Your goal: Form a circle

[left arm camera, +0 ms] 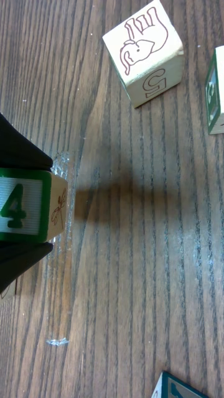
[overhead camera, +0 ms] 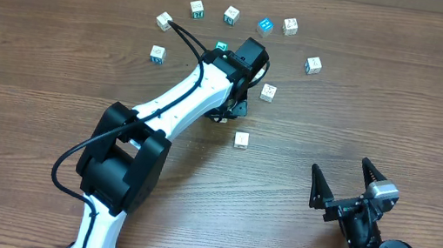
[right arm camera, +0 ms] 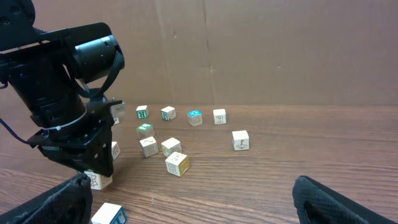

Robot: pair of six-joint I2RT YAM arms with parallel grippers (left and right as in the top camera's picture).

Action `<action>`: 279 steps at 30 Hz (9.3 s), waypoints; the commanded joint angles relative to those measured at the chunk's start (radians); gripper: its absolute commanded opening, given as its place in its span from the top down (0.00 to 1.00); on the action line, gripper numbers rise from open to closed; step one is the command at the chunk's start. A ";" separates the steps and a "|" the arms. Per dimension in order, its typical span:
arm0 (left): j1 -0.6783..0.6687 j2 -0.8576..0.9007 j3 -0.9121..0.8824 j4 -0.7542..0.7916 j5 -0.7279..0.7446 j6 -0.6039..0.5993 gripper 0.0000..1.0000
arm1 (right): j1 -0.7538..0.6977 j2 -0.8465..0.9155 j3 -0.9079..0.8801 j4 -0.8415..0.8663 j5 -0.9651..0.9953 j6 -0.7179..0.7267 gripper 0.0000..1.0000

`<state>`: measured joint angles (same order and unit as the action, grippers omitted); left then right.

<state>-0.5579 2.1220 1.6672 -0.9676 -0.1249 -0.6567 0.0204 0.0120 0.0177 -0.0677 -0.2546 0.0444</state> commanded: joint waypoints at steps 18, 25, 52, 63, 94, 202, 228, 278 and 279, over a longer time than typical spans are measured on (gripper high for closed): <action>-0.046 0.005 -0.010 0.031 -0.074 -0.020 0.80 | -0.003 -0.009 -0.010 0.006 0.007 -0.004 0.00; -0.046 0.023 -0.010 0.034 -0.078 -0.020 0.82 | -0.003 -0.009 -0.010 0.006 0.007 -0.005 0.00; -0.046 0.063 -0.010 0.037 -0.072 -0.017 0.56 | -0.003 -0.009 -0.010 0.006 0.007 -0.005 0.00; -0.046 0.064 -0.010 0.029 -0.057 -0.017 0.75 | -0.003 -0.009 -0.010 0.006 0.007 -0.005 0.00; -0.047 0.064 -0.010 0.008 0.078 0.006 0.80 | -0.003 -0.009 -0.010 0.006 0.007 -0.005 0.00; -0.047 0.064 -0.010 0.026 0.070 -0.013 0.64 | -0.003 -0.009 -0.010 0.006 0.007 -0.005 0.00; -0.037 0.064 -0.010 0.087 -0.038 -0.012 0.32 | -0.003 -0.009 -0.010 0.006 0.007 -0.004 0.00; 0.031 0.064 -0.010 0.131 -0.092 0.006 0.00 | -0.003 -0.009 -0.010 0.006 0.007 -0.005 0.00; 0.031 0.064 -0.010 0.131 -0.092 0.006 0.00 | -0.003 -0.009 -0.010 0.006 0.007 -0.005 0.00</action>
<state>-0.5259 2.1696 1.6665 -0.8394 -0.1993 -0.6586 0.0204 0.0120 0.0177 -0.0677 -0.2546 0.0452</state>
